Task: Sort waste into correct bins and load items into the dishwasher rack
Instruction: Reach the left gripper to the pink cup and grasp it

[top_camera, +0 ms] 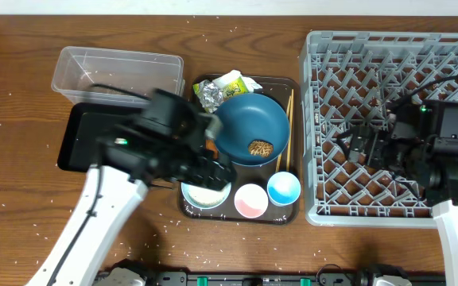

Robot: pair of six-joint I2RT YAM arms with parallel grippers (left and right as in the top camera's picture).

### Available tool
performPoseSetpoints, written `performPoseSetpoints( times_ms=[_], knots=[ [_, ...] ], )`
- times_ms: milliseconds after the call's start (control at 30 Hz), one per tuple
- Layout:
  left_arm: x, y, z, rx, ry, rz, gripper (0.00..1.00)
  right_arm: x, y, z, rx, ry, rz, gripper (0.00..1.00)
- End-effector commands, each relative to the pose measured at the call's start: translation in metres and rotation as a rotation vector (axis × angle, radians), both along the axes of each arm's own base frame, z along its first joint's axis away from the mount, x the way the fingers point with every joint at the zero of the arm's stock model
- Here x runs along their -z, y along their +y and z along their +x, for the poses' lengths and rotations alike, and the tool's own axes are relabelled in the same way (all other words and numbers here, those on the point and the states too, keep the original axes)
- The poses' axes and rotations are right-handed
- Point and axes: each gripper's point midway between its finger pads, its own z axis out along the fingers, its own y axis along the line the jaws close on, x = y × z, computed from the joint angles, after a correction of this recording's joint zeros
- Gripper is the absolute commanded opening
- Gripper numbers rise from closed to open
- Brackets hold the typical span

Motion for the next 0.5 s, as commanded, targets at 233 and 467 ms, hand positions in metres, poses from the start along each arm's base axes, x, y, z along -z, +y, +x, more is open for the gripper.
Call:
performPoseSetpoints(
  times_ms=[233,467],
  knots=[
    [0.084,-0.013,-0.005,-0.041,0.002,0.303,0.76,0.003,-0.026,-0.012,0.122,0.07,-0.006,0.99],
    [0.117,-0.023,-0.001,-0.031,0.048,0.307,0.71,0.004,-0.026,-0.013,0.122,0.076,-0.005,0.99]
  ],
)
